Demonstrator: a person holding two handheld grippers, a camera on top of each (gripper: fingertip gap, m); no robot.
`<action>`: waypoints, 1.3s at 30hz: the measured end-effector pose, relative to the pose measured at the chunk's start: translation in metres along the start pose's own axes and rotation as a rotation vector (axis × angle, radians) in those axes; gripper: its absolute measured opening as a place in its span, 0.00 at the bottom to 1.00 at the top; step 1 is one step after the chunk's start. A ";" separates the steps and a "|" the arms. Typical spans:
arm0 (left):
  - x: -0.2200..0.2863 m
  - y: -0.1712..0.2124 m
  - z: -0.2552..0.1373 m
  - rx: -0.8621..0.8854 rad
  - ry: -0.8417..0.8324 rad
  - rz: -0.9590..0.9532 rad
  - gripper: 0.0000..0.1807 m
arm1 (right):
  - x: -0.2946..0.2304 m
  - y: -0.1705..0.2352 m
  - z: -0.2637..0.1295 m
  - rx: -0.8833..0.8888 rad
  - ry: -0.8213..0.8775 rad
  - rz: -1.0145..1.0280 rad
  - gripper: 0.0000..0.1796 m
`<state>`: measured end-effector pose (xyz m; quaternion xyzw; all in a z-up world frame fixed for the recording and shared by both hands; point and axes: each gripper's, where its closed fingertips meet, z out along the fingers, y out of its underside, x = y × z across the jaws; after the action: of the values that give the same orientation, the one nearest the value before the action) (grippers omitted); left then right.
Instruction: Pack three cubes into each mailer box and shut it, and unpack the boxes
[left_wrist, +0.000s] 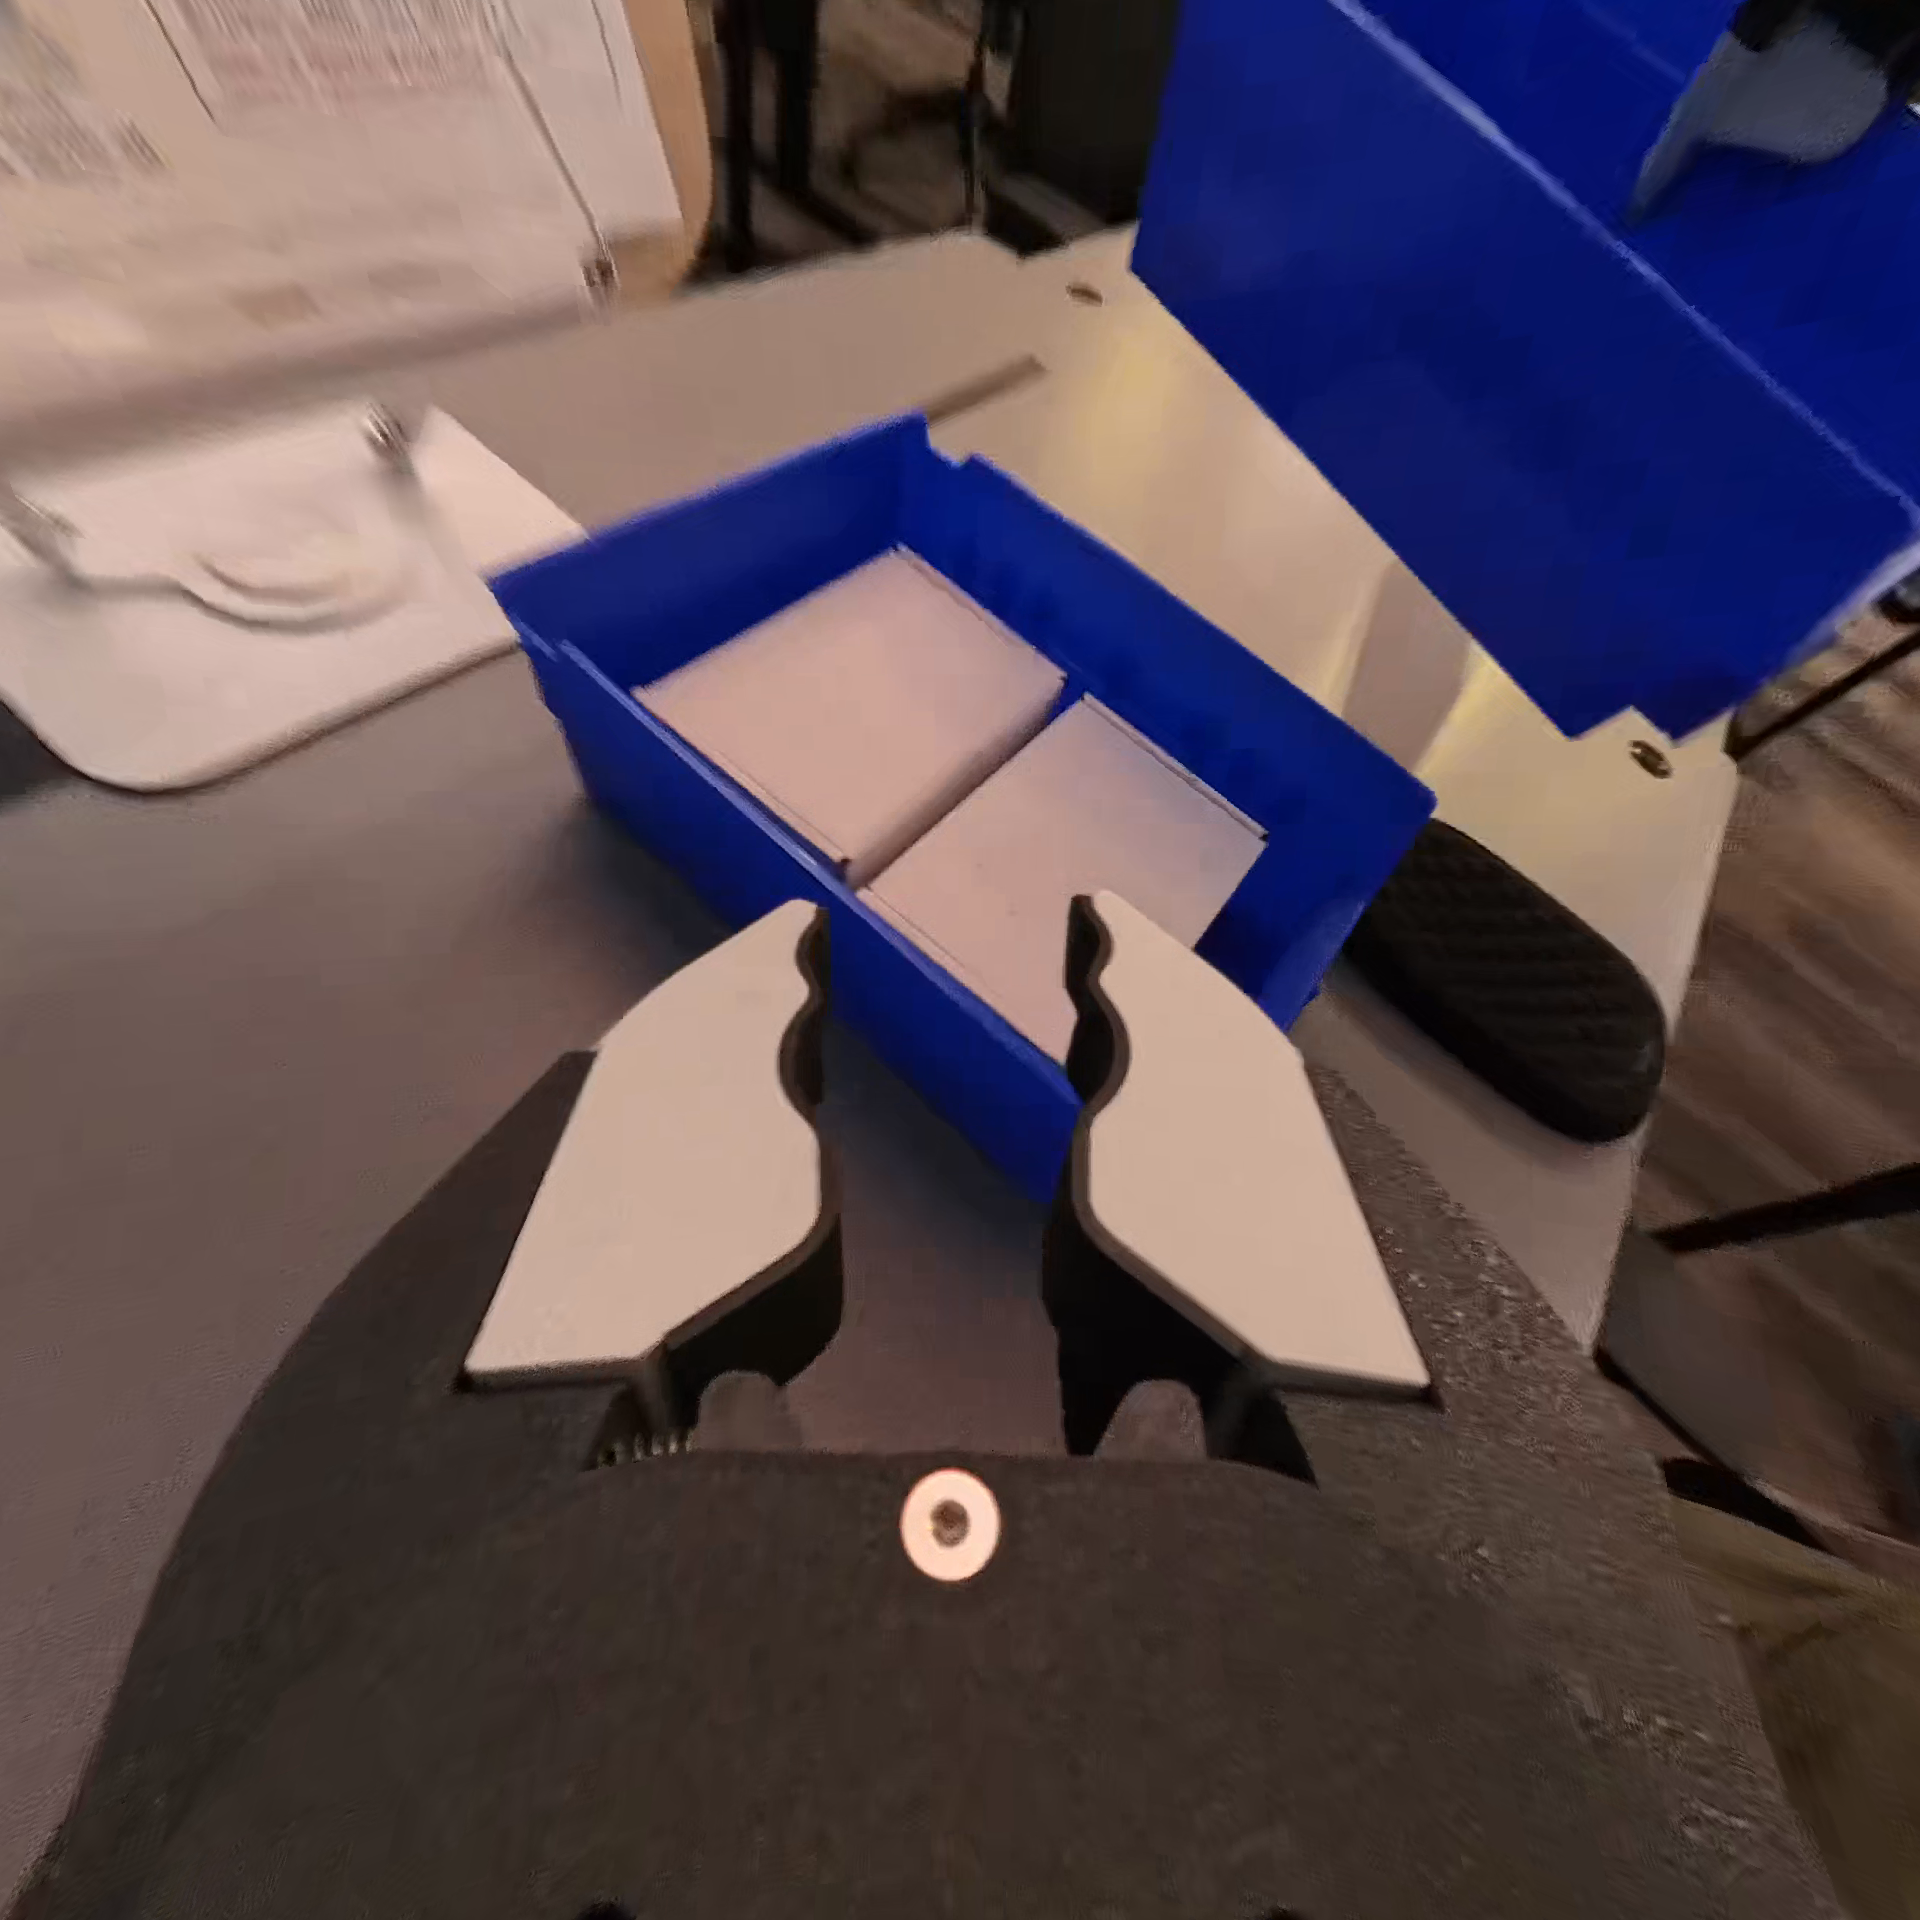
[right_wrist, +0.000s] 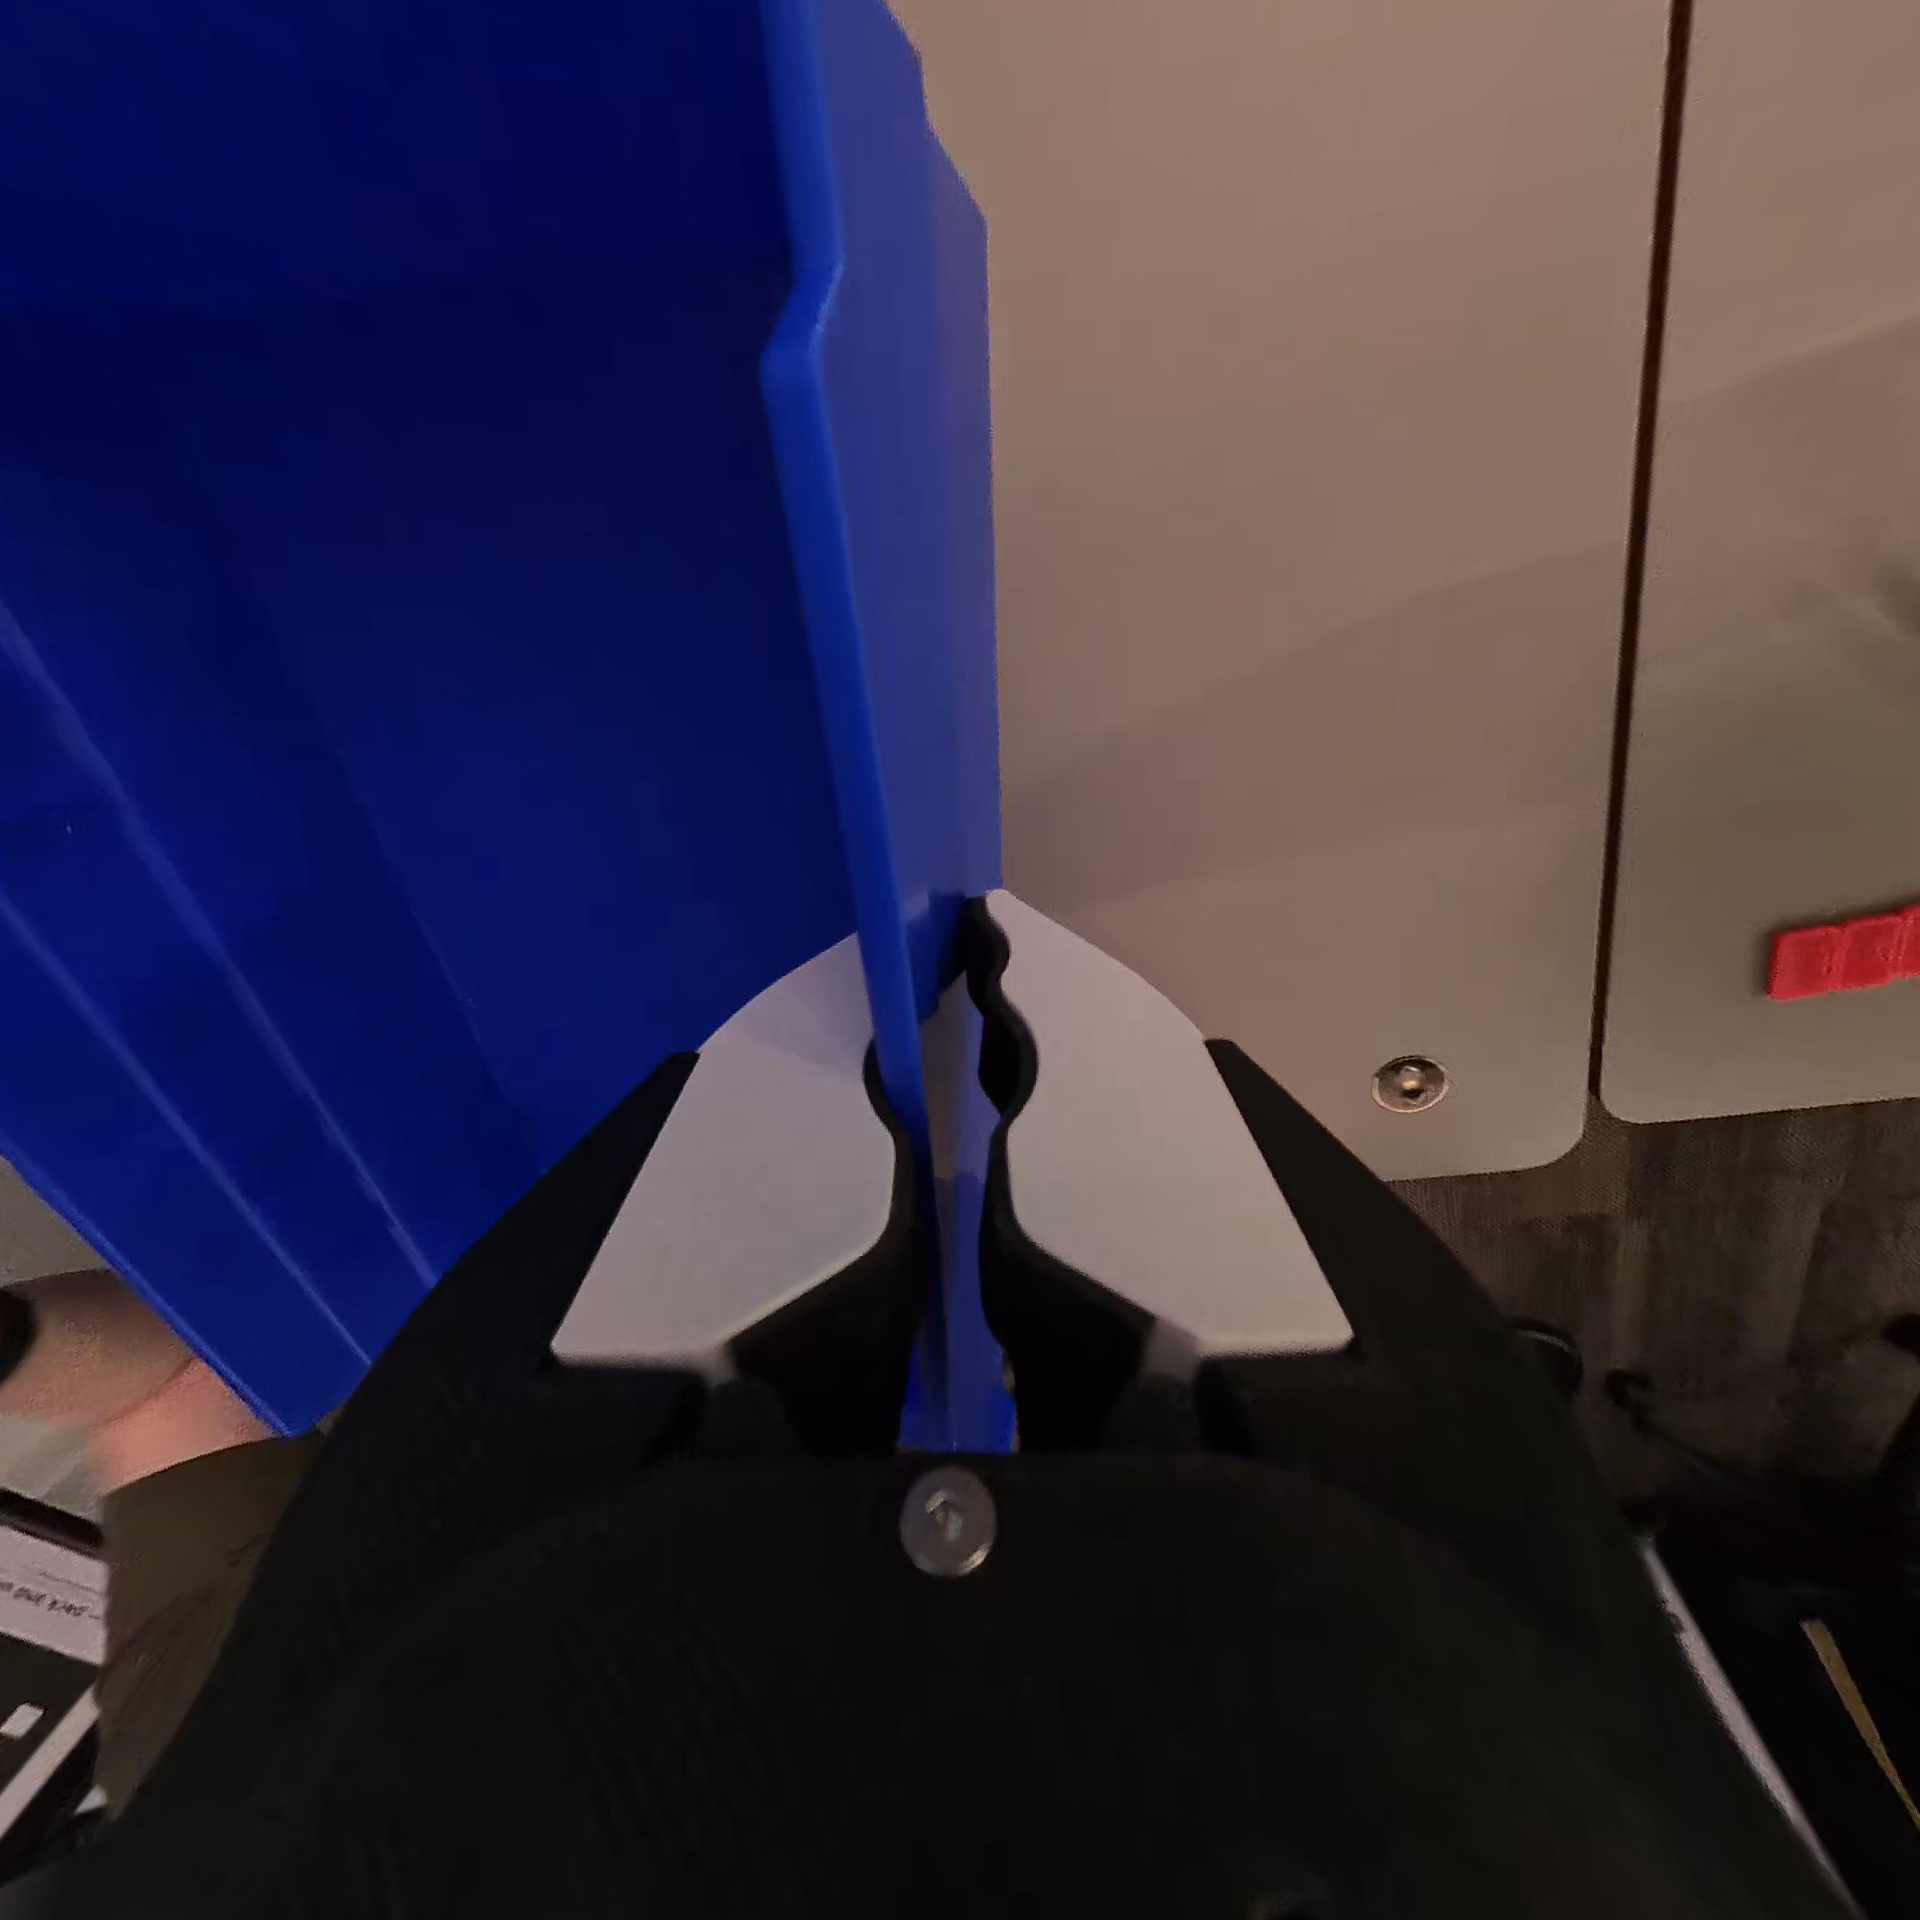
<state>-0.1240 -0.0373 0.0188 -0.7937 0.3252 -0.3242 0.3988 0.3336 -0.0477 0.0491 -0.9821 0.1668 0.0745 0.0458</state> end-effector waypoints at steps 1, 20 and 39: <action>-0.004 0.003 0.015 -0.065 0.018 -0.041 0.27 | 0.010 0.001 0.009 -0.011 0.000 -0.003 0.04; -0.053 0.058 0.080 -0.834 -0.303 -0.405 0.26 | 0.041 -0.006 0.111 -0.053 -0.129 -0.105 0.04; -0.082 0.069 0.067 -0.988 -0.156 -0.477 0.03 | -0.005 -0.019 0.165 -0.089 -0.279 -0.147 0.05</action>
<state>-0.1378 0.0220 -0.0921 -0.9598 0.2193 -0.1546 -0.0825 0.3134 -0.0094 -0.1118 -0.9728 0.0831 0.2140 0.0304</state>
